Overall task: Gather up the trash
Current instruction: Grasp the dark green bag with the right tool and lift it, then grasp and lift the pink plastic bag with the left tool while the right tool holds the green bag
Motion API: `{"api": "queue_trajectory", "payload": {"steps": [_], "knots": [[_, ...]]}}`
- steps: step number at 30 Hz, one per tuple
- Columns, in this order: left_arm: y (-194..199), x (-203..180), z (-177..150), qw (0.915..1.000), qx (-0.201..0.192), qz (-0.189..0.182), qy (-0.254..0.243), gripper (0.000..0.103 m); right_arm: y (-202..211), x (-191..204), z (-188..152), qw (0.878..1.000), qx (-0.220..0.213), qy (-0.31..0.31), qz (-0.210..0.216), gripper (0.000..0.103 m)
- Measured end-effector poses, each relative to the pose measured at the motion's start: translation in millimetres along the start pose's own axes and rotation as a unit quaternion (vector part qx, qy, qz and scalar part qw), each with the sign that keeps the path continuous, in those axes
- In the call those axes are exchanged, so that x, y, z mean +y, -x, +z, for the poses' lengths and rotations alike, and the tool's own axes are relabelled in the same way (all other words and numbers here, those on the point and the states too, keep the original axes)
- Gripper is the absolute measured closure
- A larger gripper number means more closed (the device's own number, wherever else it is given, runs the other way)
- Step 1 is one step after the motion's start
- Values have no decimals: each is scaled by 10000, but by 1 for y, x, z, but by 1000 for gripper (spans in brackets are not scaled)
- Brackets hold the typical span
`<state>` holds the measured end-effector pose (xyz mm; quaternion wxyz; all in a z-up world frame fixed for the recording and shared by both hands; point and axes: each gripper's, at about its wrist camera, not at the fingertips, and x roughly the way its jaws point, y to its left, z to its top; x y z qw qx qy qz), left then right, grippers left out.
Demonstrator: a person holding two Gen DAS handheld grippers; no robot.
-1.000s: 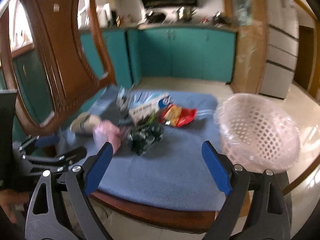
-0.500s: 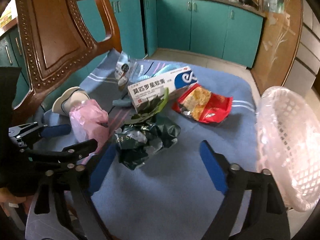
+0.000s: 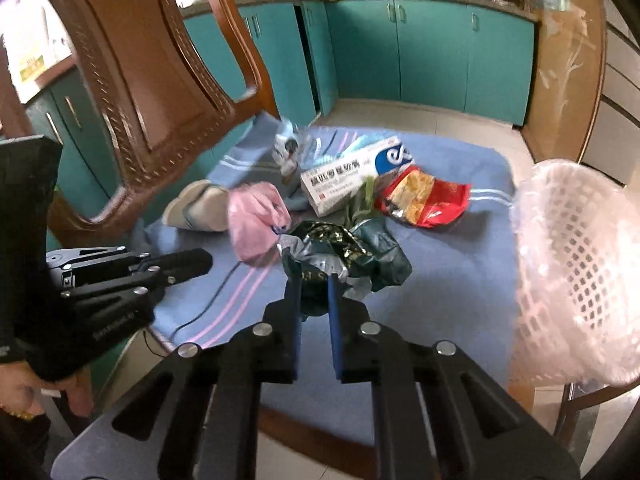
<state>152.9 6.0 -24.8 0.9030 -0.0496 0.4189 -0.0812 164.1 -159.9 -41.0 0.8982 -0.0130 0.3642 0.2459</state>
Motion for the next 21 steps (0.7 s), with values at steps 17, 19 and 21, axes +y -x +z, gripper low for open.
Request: {"api": "queue_trajectory", "payload": {"steps": [17, 19, 21], "knots": [[-63, 13, 31, 9946, -35, 956, 391, 40, 13, -10, -10, 9995, -122, -290, 94, 90], [-72, 17, 36, 9946, 78, 909, 505, 61, 12, -11, -10, 9994, -108, -300, 106, 91], [-75, 19, 37, 9952, 115, 795, 560, 70, 11, -12, -11, 9994, -93, -303, 102, 91]]}}
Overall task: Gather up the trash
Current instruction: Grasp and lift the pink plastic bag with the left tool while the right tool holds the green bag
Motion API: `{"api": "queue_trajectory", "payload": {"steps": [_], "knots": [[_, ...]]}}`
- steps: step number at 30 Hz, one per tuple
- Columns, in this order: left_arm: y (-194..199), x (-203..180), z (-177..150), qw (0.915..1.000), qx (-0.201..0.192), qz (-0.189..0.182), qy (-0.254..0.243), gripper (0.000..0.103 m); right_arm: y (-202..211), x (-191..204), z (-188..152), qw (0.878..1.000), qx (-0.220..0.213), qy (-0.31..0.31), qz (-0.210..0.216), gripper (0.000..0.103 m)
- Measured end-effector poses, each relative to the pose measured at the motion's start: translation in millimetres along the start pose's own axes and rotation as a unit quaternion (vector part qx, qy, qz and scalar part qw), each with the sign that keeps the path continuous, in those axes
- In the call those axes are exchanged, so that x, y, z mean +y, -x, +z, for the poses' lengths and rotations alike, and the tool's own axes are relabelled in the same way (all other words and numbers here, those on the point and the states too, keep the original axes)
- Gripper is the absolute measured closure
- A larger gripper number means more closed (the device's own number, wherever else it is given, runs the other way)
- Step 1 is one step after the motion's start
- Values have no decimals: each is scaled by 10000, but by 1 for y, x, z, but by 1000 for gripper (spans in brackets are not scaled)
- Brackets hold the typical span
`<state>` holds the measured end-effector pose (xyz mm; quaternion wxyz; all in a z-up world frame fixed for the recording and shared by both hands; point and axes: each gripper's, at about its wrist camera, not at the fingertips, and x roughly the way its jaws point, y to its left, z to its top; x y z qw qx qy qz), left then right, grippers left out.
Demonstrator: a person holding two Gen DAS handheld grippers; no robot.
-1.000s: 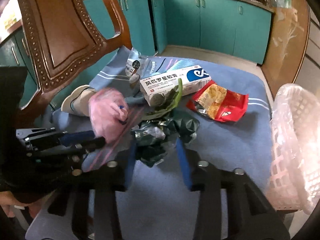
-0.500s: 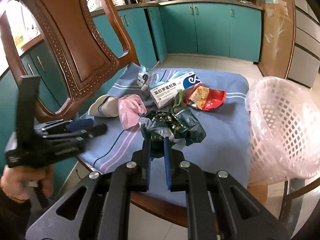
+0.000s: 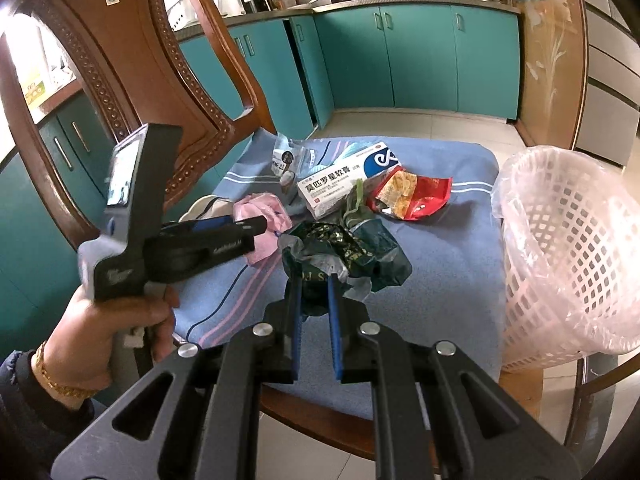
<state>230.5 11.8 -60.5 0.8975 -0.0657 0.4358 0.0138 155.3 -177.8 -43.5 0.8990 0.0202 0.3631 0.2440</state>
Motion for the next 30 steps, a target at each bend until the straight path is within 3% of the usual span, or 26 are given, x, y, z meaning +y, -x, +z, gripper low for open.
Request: {"api": "queue_trajectory", "payload": {"steps": [3, 7, 12, 21, 30], "knots": [[12, -4, 0, 9997, -91, -241, -37, 82, 2, -1, 1, 10000, -49, -5, -17, 91], [66, -12, -6, 9968, -539, -521, -284, 85, 15, 3, 3, 9996, -271, 12, -17, 90], [125, -12, -25, 9915, -1094, -505, -482, 85, 31, 10, 3, 9981, -582, 35, -198, 90], [121, -16, -41, 9930, -966, -388, -555, 85, 42, 21, -1, 9946, -866, 91, -556, 90], [113, -15, -38, 9941, -886, -332, -530, 85, 38, 15, -2, 9948, -820, 61, -608, 90]]}}
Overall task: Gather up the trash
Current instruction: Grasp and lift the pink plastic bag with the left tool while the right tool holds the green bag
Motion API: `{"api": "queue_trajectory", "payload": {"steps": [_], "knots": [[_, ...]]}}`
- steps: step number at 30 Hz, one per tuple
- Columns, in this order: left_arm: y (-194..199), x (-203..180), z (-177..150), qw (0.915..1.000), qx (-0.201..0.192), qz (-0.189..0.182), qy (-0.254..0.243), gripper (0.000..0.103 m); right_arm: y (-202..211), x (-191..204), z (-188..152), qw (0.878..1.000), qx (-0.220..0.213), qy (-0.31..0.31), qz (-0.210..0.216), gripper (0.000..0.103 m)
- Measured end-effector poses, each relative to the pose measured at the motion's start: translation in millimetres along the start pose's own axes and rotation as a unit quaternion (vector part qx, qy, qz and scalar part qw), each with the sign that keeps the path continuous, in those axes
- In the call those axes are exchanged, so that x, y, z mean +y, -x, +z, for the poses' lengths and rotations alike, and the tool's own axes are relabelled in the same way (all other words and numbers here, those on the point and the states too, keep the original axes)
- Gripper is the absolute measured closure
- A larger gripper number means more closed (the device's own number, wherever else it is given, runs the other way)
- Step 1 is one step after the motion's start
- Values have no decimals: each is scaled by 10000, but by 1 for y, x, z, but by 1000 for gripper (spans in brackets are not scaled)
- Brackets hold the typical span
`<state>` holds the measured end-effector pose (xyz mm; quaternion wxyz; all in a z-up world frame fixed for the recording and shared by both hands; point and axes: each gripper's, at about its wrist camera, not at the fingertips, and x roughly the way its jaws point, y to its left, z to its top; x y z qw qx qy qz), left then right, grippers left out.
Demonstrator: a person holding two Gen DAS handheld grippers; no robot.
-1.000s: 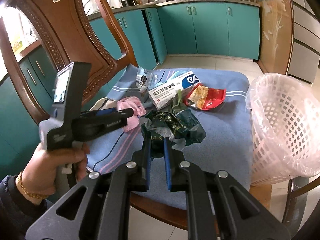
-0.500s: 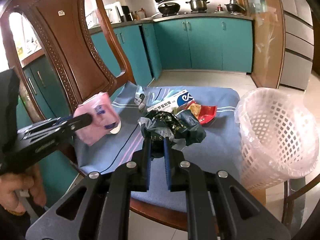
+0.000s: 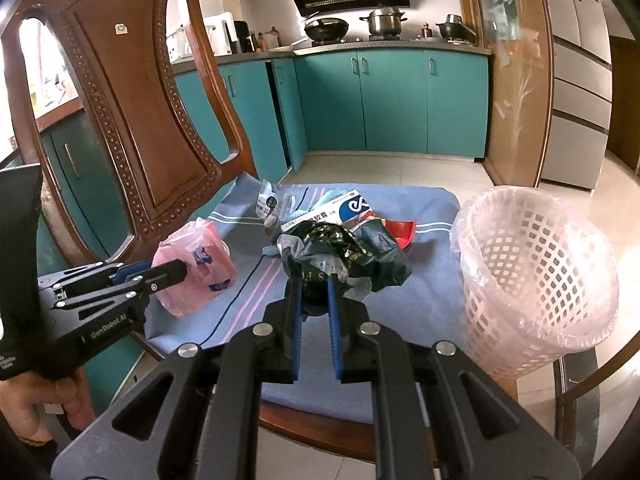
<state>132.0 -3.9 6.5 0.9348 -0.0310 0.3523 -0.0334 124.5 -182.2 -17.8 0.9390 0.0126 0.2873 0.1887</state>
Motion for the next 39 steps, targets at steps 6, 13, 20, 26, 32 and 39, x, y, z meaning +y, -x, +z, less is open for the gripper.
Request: {"api": "queue_trajectory", "payload": {"steps": [6, 13, 20, 26, 32, 39], "knots": [[1, -1, -2, 10000, 20, -3, -5, 85, 0, 3, 0, 10000, 18, 15, 8, 90], [-2, 1, -3, 10000, 54, 3, 4, 85, -1, 4, -1, 10000, 50, 28, 21, 90], [-2, 2, -4, 10000, 74, -4, -6, 85, -1, 4, -1, 10000, 57, 28, 21, 90], [-2, 1, -4, 10000, 77, 5, -3, 85, -2, 3, -2, 10000, 77, 47, 38, 90], [-3, 1, -6, 10000, 95, 7, -29, 85, -2, 3, -2, 10000, 82, 45, 35, 90], [-3, 0, -6, 9999, 102, 6, -33, 85, -2, 3, -2, 9999, 82, 46, 39, 90]]}}
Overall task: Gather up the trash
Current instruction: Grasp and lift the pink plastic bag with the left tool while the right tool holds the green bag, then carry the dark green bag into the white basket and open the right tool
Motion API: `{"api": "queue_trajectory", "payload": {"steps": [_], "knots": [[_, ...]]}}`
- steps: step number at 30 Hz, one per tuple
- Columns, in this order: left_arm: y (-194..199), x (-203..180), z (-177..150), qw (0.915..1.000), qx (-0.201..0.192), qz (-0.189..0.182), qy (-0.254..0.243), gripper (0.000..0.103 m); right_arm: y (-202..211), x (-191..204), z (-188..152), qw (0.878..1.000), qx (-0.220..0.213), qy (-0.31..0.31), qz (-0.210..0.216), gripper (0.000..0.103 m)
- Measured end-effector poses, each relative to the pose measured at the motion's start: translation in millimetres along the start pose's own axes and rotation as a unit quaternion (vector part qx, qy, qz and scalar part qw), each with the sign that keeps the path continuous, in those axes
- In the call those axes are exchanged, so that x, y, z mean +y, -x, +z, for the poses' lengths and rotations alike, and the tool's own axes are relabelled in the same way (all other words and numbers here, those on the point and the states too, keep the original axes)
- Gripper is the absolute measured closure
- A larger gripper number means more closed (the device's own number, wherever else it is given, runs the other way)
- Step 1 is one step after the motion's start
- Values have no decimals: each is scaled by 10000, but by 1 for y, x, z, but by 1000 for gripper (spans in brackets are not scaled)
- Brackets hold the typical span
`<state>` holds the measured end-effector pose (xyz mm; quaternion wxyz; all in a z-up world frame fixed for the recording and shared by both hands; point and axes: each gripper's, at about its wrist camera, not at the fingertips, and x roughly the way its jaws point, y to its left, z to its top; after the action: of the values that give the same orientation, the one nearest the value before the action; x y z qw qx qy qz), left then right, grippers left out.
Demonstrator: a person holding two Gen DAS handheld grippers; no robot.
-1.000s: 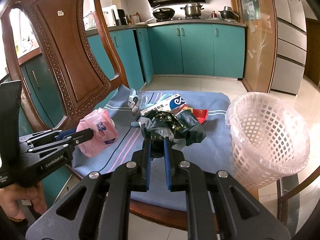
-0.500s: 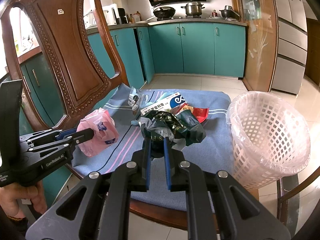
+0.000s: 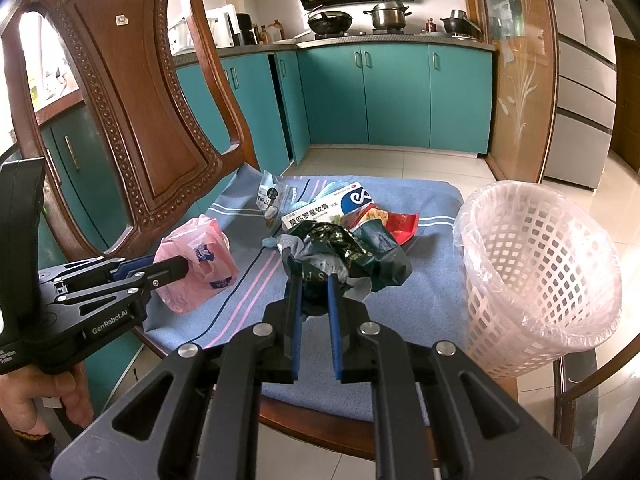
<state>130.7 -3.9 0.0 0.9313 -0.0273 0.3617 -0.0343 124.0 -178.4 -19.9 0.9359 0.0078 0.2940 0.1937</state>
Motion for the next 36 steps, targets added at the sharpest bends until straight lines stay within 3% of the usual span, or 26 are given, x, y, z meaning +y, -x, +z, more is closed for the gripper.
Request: {"api": "queue_trajectory", "payload": {"steps": [6, 10, 14, 20, 23, 25, 26, 29, 31, 36], "knots": [[0, 0, -1, 10000, -4, -5, -2, 85, 10, -11, 4, 9995, -305, -84, -81, 90], [-1, 1, -2, 10000, -24, -4, 1, 85, 34, -46, 17, 9929, -944, -408, -593, 90], [0, 1, -3, 10000, -44, -15, 28, 85, 48, -107, 23, 9765, -1419, -1082, -1209, 90], [0, -4, -1, 10000, -60, -72, -9, 85, 28, -178, 14, 9597, -1212, -1972, -1591, 87], [-1, -7, -1, 9999, -50, -76, -48, 85, 30, -185, 11, 9560, -1220, -2192, -1524, 63], [-2, -10, 0, 9999, -57, -129, -79, 85, 44, -177, 11, 9526, -1459, -2179, -1543, 38], [-1, -13, 0, 9998, -78, -167, -112, 85, 55, -173, 10, 9490, -1645, -2183, -1573, 31], [-2, -27, 3, 9992, -84, -300, -242, 84, 90, -166, 2, 9324, -2246, -2313, -1633, 21], [-5, -49, 10, 9977, -79, -554, -371, 85, 112, -167, -6, 9145, -2644, -2527, -1728, 18], [-25, -129, 43, 9892, -70, -1206, -825, 84, 143, -179, -22, 8761, -3264, -2881, -2070, 17]]}}
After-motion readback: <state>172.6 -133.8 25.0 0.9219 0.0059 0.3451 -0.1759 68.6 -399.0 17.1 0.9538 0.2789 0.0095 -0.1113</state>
